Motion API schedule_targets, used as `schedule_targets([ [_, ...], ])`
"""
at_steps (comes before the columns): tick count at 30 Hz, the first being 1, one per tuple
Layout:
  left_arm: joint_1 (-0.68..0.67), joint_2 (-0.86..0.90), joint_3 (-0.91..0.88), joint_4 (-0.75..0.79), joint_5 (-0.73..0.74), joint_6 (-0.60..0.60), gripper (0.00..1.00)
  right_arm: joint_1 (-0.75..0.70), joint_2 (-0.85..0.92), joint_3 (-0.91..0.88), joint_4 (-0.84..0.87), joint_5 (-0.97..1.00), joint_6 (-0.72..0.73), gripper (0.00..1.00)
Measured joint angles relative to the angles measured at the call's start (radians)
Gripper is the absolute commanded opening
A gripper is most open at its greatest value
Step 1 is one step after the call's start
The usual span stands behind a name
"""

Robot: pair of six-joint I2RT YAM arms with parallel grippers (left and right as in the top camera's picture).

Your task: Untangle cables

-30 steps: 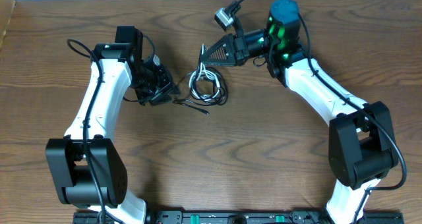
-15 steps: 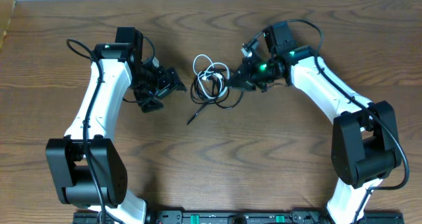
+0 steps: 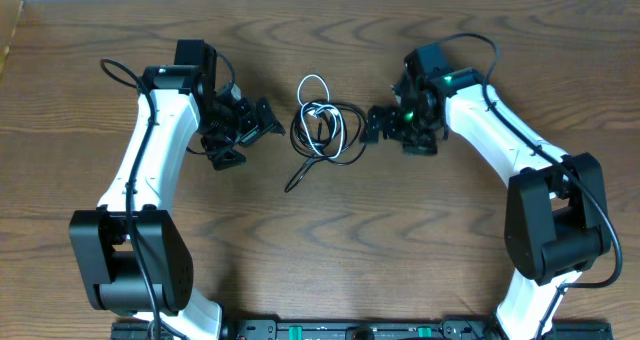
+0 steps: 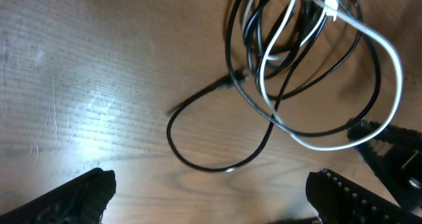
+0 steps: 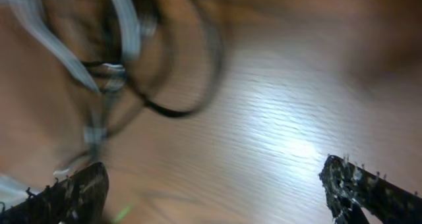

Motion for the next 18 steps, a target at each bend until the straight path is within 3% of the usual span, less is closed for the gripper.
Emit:
schedule_targets([
  [8,-0.044,0.000,0.000,0.078,0.050,0.014,0.98,-0.001,0.000,0.000,0.096,-0.102,-0.034,0.98],
  [18,-0.228,0.000,0.000,0.337,0.047,0.005,0.98,-0.074,0.000,0.000,0.066,-0.048,-0.032,0.80],
])
